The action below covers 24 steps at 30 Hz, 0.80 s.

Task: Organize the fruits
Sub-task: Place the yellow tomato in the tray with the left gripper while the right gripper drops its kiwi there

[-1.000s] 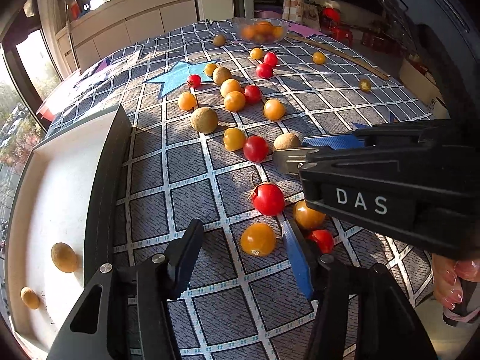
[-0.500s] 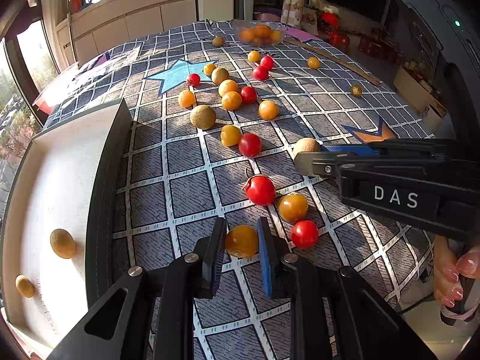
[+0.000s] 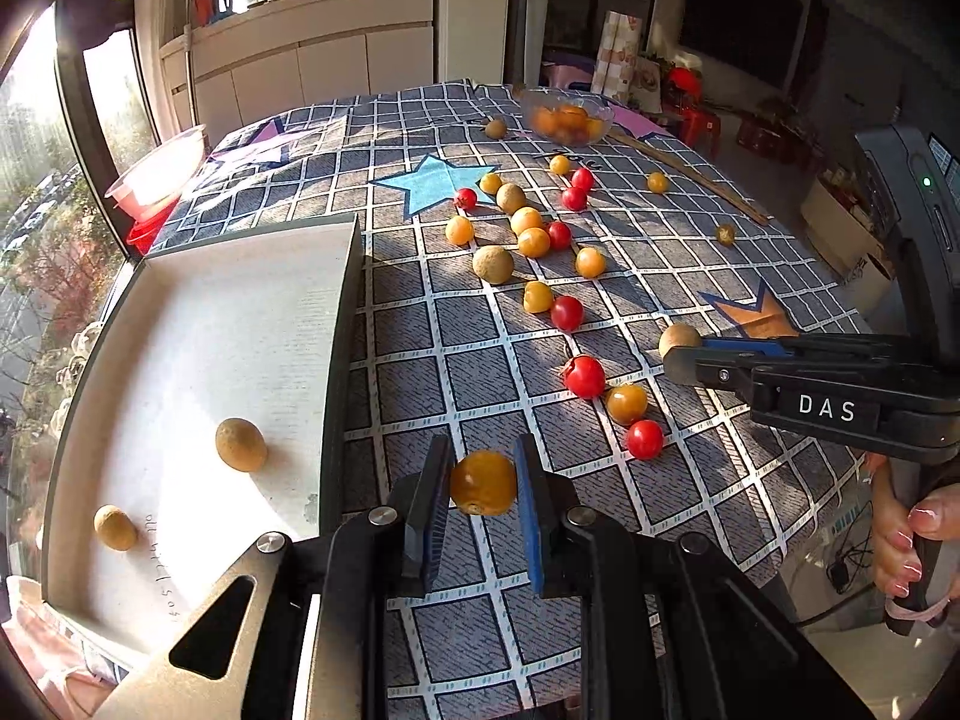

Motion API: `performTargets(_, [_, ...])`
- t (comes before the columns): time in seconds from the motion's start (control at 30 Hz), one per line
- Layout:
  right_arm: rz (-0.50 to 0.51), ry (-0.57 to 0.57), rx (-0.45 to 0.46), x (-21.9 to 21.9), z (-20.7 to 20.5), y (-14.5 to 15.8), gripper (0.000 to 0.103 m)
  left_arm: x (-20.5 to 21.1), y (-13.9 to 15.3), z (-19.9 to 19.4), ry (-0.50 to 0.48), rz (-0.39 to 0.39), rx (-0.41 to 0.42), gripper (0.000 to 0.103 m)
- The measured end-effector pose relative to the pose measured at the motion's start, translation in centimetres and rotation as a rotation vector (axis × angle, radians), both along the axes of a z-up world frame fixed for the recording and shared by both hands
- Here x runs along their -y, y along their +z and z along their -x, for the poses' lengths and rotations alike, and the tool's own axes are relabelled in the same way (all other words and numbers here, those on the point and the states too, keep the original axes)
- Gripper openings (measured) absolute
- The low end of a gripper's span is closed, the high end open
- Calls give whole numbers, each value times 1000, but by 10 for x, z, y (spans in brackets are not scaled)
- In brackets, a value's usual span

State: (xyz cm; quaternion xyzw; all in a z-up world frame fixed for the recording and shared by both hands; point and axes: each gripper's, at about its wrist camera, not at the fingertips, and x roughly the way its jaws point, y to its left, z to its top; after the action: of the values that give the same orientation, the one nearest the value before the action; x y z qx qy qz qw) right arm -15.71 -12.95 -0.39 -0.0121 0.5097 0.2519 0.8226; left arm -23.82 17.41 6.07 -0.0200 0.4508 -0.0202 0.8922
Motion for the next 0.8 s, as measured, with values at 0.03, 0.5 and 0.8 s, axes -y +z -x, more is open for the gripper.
performTargets(0.03, [0, 4, 2, -3, 1, 2, 26, -5, 2, 2, 9, 1, 4, 22])
performTargets(0.5, [-1, 135, 63, -91, 10, 44, 26, -104, 29, 6, 190, -28, 68, 22])
performTargets(0.8, [6, 228, 25, -172, -5, 40, 26, -166, 7, -21, 290, -25, 1, 22])
